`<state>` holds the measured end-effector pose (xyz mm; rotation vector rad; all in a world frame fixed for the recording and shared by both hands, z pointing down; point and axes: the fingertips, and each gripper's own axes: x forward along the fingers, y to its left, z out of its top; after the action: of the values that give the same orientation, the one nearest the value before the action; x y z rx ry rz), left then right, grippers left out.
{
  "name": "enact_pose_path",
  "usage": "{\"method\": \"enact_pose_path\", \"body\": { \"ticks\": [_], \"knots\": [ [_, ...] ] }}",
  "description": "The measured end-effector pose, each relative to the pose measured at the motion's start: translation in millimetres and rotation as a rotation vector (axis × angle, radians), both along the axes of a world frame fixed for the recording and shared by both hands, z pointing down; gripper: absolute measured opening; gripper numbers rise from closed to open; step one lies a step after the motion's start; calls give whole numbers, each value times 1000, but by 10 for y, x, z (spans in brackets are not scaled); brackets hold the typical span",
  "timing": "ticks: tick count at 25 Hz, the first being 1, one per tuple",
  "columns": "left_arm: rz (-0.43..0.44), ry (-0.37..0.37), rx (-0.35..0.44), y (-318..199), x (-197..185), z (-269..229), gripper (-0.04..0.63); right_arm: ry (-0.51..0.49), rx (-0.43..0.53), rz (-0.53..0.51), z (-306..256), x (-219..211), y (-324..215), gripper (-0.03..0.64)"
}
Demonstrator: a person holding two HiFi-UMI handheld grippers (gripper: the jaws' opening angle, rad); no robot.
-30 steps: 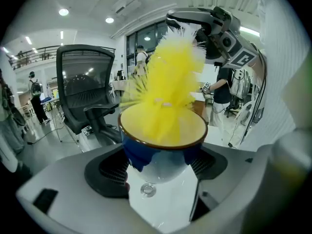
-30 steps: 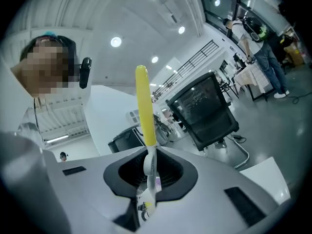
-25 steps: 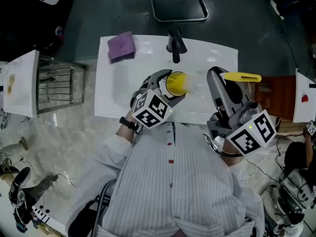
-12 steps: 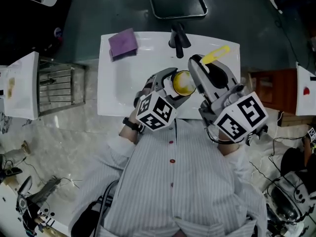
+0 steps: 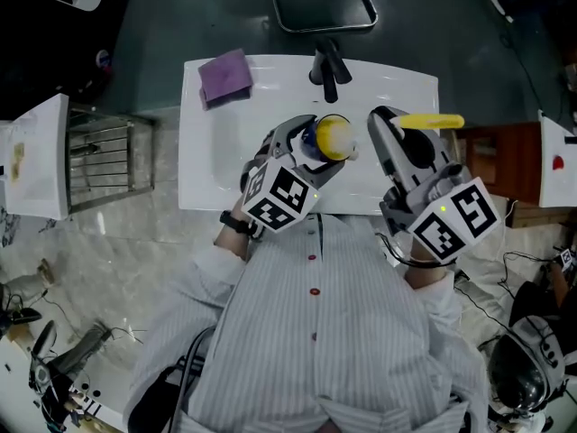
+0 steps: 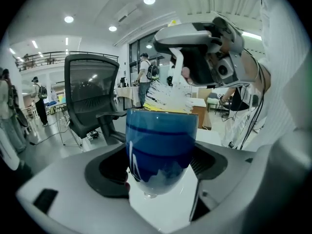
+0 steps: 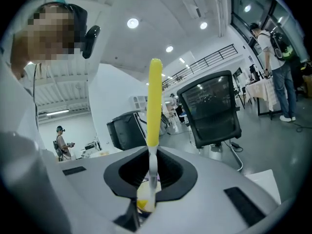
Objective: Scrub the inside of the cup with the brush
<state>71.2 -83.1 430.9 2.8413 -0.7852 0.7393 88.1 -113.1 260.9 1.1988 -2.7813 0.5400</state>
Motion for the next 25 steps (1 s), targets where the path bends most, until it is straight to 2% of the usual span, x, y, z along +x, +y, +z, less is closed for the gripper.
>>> {"method": "enact_pose_path", "body": {
  "ticks": [7, 13, 19, 25],
  "knots": [
    [0, -32, -16, -31, -15, 16, 387, 71, 41, -47, -39, -252, 332, 54],
    [23, -70, -15, 3, -1, 53, 387, 87, 56, -101, -31, -520, 351, 54],
    [72, -60, 1, 81, 58, 12, 387, 108, 63, -129, -80, -650, 72, 44],
    [103, -14, 21, 155, 102, -102, 387, 21, 9, -83, -62, -500, -319, 41]
  ]
}}
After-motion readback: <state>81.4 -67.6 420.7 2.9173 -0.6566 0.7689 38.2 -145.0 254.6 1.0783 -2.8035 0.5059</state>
